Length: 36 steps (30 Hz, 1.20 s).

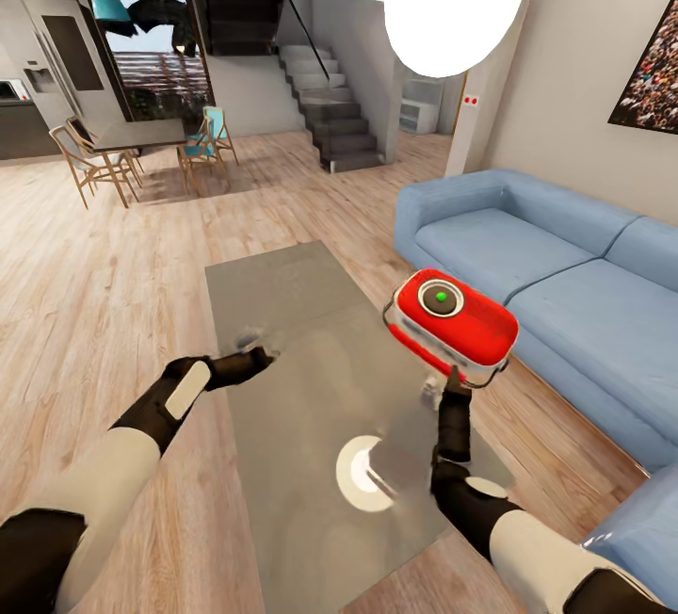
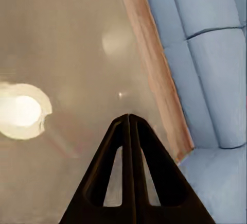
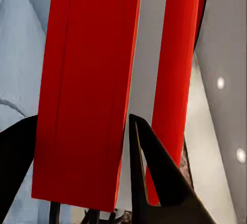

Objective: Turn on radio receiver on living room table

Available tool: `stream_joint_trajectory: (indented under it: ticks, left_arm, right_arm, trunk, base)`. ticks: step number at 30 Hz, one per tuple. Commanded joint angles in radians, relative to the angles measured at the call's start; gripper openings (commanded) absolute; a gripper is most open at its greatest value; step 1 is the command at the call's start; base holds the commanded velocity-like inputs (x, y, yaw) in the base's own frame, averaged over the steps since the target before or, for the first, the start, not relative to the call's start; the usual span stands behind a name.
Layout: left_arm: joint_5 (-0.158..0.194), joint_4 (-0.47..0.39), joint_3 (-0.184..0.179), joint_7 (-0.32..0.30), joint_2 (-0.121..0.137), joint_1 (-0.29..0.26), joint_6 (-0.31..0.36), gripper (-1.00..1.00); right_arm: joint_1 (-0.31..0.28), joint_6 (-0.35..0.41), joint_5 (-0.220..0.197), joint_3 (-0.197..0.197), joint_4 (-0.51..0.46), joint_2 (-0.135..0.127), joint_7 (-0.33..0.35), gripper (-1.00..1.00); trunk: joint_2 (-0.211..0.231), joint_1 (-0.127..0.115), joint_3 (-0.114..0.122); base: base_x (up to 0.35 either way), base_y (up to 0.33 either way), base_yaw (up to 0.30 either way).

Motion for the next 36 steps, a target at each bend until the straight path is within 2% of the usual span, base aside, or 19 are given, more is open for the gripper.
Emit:
stream_joint_trajectory:
  ticks: [1, 3, 6, 8, 10, 12, 13, 15, 17, 19, 21, 23, 25, 28, 31, 33, 36]
  left_arm:
    - [-0.004, 0.054, 0.0, -0.001, 0.009, 0.0, -0.028, -1.0]
    - [-0.043, 0.173, -0.007, -0.004, 0.014, 0.0, -0.111, -1.0]
    - [-0.133, 0.316, -0.028, -0.012, 0.014, 0.0, -0.219, -1.0]
    - [-0.166, 0.381, -0.034, -0.022, 0.015, 0.0, -0.249, -1.0]
    - [-0.182, 0.446, -0.036, -0.028, 0.022, 0.0, -0.264, -1.0]
    - [-0.189, 0.502, -0.037, -0.03, 0.041, 0.0, -0.276, -1.0]
    - [-0.19, 0.523, -0.037, -0.031, 0.06, 0.0, -0.289, -1.0]
    - [-0.187, 0.558, -0.035, -0.031, 0.106, 0.0, -0.318, -1.0]
    - [-0.186, 0.594, -0.033, -0.032, 0.133, 0.0, -0.333, -1.0]
    - [-0.185, 0.621, -0.032, -0.033, 0.141, 0.0, -0.34, -1.0]
    - [-0.185, 0.655, -0.032, -0.034, 0.143, 0.001, -0.345, -1.0]
    - [-0.186, 0.674, -0.032, -0.034, 0.145, 0.003, -0.347, -1.0]
    - [-0.187, 0.681, -0.032, -0.033, 0.148, 0.015, -0.348, -1.0]
    - [-0.188, 0.685, -0.032, -0.028, 0.151, 0.039, -0.353, -1.0]
    - [-0.19, 0.686, -0.032, -0.022, 0.153, 0.065, -0.383, -1.0]
    - [-0.191, 0.686, -0.032, -0.02, 0.154, 0.087, -0.401, -1.0]
    - [-0.192, 0.686, -0.033, -0.019, 0.153, 0.124, -0.411, -1.0]
  right_arm:
    - [0.0, -0.02, 0.009, -0.019, -0.036, -0.001, 0.038, -1.0]
    - [0.0, -0.068, 0.008, -0.072, -0.106, -0.001, 0.127, -1.0]
    - [0.0, -0.099, 0.008, -0.146, -0.232, -0.001, 0.265, -1.0]
    - [0.001, -0.105, 0.005, -0.183, -0.325, -0.001, 0.372, -1.0]
    - [0.001, -0.107, -0.015, -0.225, -0.404, -0.001, 0.511, -1.0]
    - [0.001, -0.107, -0.064, -0.281, -0.456, -0.001, 0.655, -1.0]
    - [0.001, -0.107, -0.093, -0.309, -0.472, -0.001, 0.717, -1.0]
    - [0.001, -0.109, -0.143, -0.35, -0.488, 0.0, 0.814, -1.0]
    - [0.001, -0.11, -0.186, -0.375, -0.496, 0.0, 0.902, -1.0]
    - [0.001, -0.109, -0.227, -0.392, -0.5, 0.0, 0.982, -1.0]
    - [0.001, -0.104, -0.287, -0.419, -0.504, 0.0, 1.106, -1.0]
    - [0.001, -0.099, -0.329, -0.457, -0.508, 0.0, 1.211, -1.0]
    - [0.001, -0.083, -0.349, -0.484, -0.519, 0.0, 1.277, -1.0]
    - [0.001, 0.0, -0.363, -0.499, -0.536, 0.0, 1.344, -1.0]
    - [0.001, 0.072, -0.371, -0.517, -0.553, 0.0, 1.472, -1.0]
    - [0.001, 0.1, -0.372, -0.553, -0.56, 0.0, 1.573, -1.0]
    - [0.001, 0.183, -0.37, -0.598, -0.563, 0.0, 1.643, -1.0]
  trunk:
    - [0.0, 0.0, 0.0]
    - [0.0, 0.0, 0.0]
    - [0.0, 0.0, 0.0]
    - [0.0, 0.0, 0.0]
    - [0.0, 0.0, 0.0]
    - [0.0, 0.0, 0.0]
    - [0.0, 0.0, 0.0]
    - [0.0, 0.0, 0.0]
    - [0.0, 0.0, 0.0]
    - [0.0, 0.0, 0.0]
    - [0.0, 0.0, 0.0]
    - [0.0, 0.0, 0.0]
    - [0.0, 0.0, 0.0]
    - [0.0, 0.0, 0.0]
    - [0.0, 0.0, 0.0]
    - [0.0, 0.0, 0.0]
    - [0.0, 0.0, 0.0]
  base:
    - [0.0, 0.0, 0.0]
    - [0.0, 0.0, 0.0]
    - [0.0, 0.0, 0.0]
    - [0.0, 0.0, 0.0]
    - [0.0, 0.0, 0.0]
    - [0.0, 0.0, 0.0]
    - [0.0, 0.0, 0.0]
    - [0.0, 0.0, 0.0]
    - [0.0, 0.0, 0.0]
    - [0.0, 0.0, 0.0]
    - [0.0, 0.0, 0.0]
    - [0.0, 0.0, 0.0]
    - [0.0, 0.0, 0.0]
    - [0.0, 0.0, 0.0]
    - [0.0, 0.0, 0.0]
    - [0.0, 0.0, 0.0]
    - [0.0, 0.0, 0.0]
